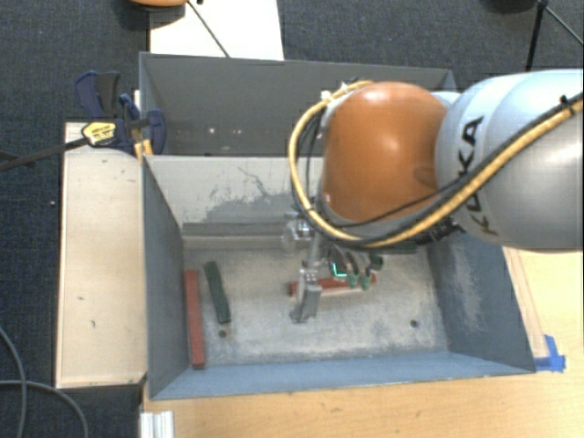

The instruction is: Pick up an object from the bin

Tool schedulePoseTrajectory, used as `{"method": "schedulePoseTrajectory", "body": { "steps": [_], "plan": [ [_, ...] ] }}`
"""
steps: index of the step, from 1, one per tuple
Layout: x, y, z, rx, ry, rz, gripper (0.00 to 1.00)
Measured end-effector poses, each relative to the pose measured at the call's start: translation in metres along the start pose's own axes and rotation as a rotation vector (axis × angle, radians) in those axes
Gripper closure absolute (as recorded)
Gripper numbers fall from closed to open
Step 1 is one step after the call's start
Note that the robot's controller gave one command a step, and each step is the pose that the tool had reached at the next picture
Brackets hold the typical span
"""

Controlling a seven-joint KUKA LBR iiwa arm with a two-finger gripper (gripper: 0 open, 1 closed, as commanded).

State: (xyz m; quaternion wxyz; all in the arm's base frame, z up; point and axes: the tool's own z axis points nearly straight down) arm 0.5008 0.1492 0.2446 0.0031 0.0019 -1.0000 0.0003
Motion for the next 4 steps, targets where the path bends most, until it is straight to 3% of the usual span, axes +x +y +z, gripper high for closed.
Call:
{"method": "schedulePoseTrajectory", "body": {
  "steps": [1, 2, 3, 4],
  "plan": [
    [-0.002, -0.001, -0.004, -0.002, -0.008, 0.006, 0.0],
    [-0.02, -0.048, 0.068, -0.002, -0.014, -0.07, 0.0],
    [-0.027, -0.105, 0.086, -0.001, -0.008, 0.068, 0.0],
    [-0.039, -0.106, 0.127, -0.001, -0.006, -0.012, 0.0]
  ]
}}
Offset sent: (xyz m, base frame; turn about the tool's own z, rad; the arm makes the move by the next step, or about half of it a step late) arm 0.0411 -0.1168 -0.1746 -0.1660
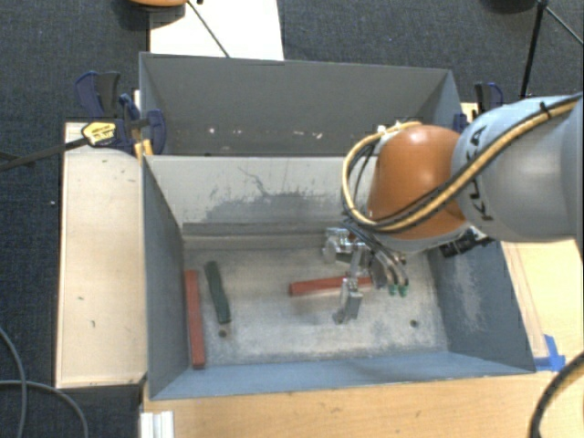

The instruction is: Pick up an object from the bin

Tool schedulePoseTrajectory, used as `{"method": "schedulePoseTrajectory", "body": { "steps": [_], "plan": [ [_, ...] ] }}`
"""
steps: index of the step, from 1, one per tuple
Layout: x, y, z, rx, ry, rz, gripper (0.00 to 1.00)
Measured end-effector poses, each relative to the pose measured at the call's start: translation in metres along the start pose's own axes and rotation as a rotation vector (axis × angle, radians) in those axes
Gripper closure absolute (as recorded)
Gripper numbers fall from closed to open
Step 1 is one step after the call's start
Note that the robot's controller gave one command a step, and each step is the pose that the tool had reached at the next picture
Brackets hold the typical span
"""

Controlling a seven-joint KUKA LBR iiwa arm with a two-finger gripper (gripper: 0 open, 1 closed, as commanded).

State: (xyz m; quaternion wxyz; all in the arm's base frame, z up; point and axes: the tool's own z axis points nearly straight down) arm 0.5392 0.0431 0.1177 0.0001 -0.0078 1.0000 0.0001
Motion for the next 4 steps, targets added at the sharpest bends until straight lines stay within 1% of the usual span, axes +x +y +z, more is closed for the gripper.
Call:
{"method": "schedulePoseTrajectory", "body": {
  "steps": [1, 2, 3, 4],
  "plan": [
    [-0.01, -0.034, 0.041, -0.001, -0.004, 0.065, 0.0],
    [-0.014, -0.053, 0.061, 0.0, 0.001, 0.053, 1.0],
    [-0.014, -0.052, 0.06, 0.002, 0.001, 0.051, 1.0],
    [-0.012, -0.052, 0.056, 0.002, 0.009, 0.052, 1.0]
  ]
}}
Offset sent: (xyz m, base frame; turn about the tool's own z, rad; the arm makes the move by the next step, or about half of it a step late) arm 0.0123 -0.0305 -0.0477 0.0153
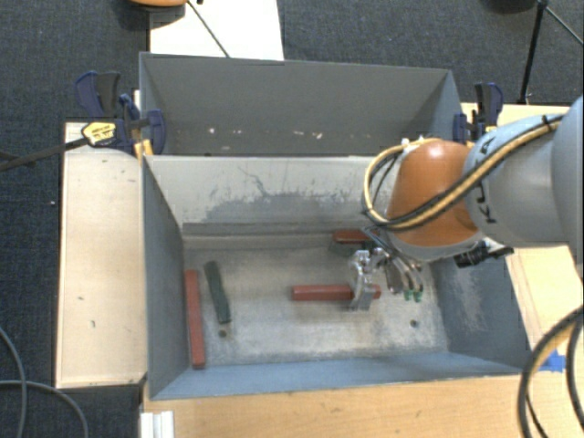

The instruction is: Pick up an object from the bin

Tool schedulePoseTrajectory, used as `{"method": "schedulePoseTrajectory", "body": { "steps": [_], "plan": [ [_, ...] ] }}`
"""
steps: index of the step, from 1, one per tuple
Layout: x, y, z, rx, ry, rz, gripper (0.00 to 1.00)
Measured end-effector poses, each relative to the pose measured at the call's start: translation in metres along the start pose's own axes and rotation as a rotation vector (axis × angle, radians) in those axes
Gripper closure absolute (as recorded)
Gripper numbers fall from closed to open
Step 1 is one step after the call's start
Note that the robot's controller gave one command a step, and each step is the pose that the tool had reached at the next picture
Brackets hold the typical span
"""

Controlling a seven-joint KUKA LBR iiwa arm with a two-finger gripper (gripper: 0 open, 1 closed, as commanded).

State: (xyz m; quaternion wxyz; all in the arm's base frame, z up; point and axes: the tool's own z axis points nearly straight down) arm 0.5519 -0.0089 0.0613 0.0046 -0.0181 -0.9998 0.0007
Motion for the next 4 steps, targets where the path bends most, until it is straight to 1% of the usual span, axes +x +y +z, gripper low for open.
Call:
{"method": "schedulePoseTrajectory", "body": {
  "steps": [2, 3, 4],
  "plan": [
    [-0.001, 0.0, -0.03, -0.002, -0.012, 0.003, 1.0],
    [0.0, 0.0, -0.044, -0.002, -0.013, 0.005, 1.0],
    [0.0, 0.0, -0.052, -0.002, -0.01, 0.006, 1.0]
  ]
}}
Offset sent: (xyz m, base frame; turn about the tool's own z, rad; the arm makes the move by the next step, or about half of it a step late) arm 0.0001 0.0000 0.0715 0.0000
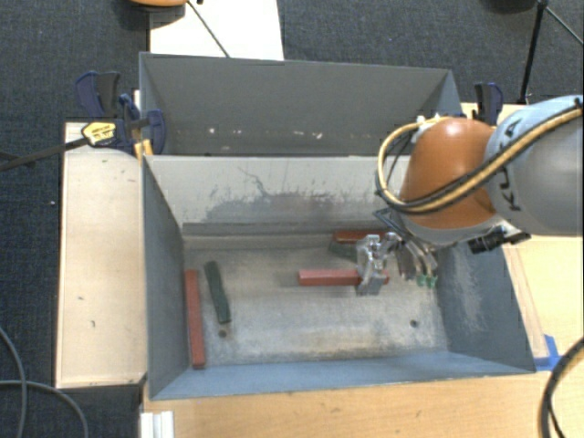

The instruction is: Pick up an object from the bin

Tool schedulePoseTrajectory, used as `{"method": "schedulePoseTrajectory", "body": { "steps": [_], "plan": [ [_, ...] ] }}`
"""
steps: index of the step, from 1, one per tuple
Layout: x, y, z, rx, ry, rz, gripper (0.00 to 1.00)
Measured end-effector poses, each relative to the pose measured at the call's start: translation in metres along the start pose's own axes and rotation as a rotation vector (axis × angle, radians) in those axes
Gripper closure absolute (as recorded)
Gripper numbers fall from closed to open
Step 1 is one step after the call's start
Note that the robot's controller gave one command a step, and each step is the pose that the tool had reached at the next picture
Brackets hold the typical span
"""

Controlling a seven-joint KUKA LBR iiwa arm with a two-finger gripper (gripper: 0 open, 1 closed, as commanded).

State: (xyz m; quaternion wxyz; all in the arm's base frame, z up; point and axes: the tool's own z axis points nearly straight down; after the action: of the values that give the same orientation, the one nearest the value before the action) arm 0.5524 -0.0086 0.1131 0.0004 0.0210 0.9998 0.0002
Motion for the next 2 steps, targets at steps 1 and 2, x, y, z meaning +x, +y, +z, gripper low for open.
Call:
{"method": "schedulePoseTrajectory", "body": {
  "steps": [1, 2],
  "plan": [
    [0.001, 0.0, -0.017, 0.0, 0.003, 0.001, 1.0],
    [0.0, 0.0, -0.032, 0.0, 0.0, 0.003, 1.0]
  ]
}}
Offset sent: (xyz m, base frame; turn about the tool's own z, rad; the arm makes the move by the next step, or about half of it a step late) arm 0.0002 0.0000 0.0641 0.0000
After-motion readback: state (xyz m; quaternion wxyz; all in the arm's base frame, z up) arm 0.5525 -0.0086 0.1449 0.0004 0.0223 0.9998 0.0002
